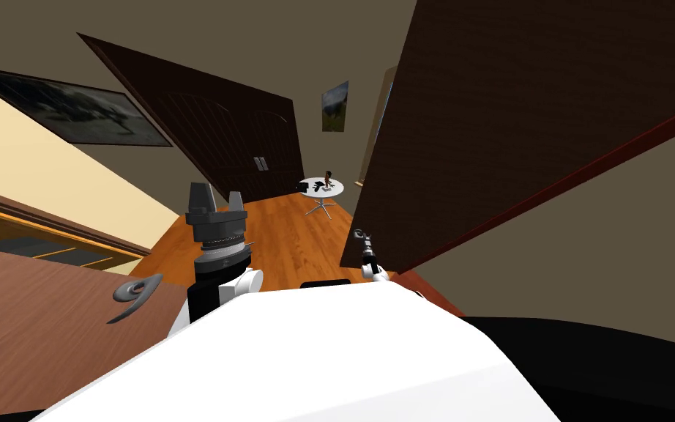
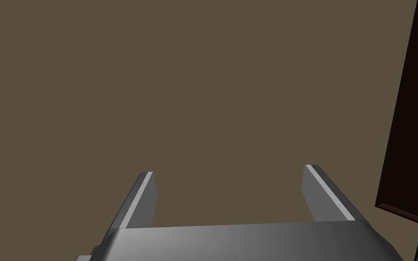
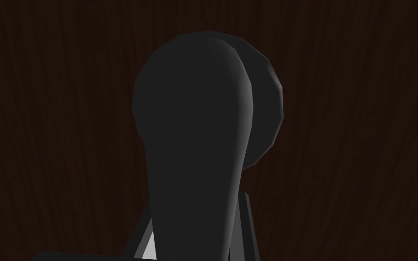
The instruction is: Push the door open
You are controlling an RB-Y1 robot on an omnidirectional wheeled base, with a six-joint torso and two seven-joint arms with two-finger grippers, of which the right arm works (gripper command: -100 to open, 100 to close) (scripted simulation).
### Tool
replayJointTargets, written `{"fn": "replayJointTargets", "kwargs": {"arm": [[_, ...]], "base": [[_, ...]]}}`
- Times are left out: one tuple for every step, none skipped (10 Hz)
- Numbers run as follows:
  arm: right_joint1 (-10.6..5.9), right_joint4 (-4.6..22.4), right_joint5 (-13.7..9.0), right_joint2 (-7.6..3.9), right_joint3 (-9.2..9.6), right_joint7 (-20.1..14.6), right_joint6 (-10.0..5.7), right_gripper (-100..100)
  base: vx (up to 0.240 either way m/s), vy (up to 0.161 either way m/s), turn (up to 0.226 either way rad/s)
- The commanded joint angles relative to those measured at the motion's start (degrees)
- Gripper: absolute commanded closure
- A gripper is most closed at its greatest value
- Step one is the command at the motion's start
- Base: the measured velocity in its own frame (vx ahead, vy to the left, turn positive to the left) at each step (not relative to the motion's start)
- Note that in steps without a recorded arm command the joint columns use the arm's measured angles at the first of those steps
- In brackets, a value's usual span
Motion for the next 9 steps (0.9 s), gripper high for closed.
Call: {"fn": "replayJointTargets", "kwargs": {"arm": [[0.99,-2.0,-0.4,-0.30,-0.70,0.2,0.93,100],[0.99,-2.0,-0.4,-0.30,-0.70,0.2,0.93,100],[1.08,-2.0,-1.1,-0.48,-1.87,0.7,0.94,100],[1.10,-2.0,-1.3,-0.52,-2.17,0.9,0.94,100],[1.14,-1.9,-1.6,-0.61,-2.78,1.1,0.94,100],[1.19,-1.9,-2.0,-0.69,-3.39,1.4,0.95,100],[1.19,-1.9,-2.0,-0.69,-3.39,1.4,0.95,100],[1.26,-1.9,-2.6,-0.82,-4.31,1.8,0.95,100],[1.30,-1.8,-2.9,-0.89,-4.91,2.0,0.95,100]], "base": [[0.141,0.066,-0.045],[0.072,0.030,-0.027],[0.157,0.045,-0.039],[0.203,0.064,-0.070],[0.176,0.075,-0.071],[0.167,0.064,-0.046],[0.134,0.044,-0.026],[0.171,0.043,-0.047],[0.203,0.070,-0.073]]}}
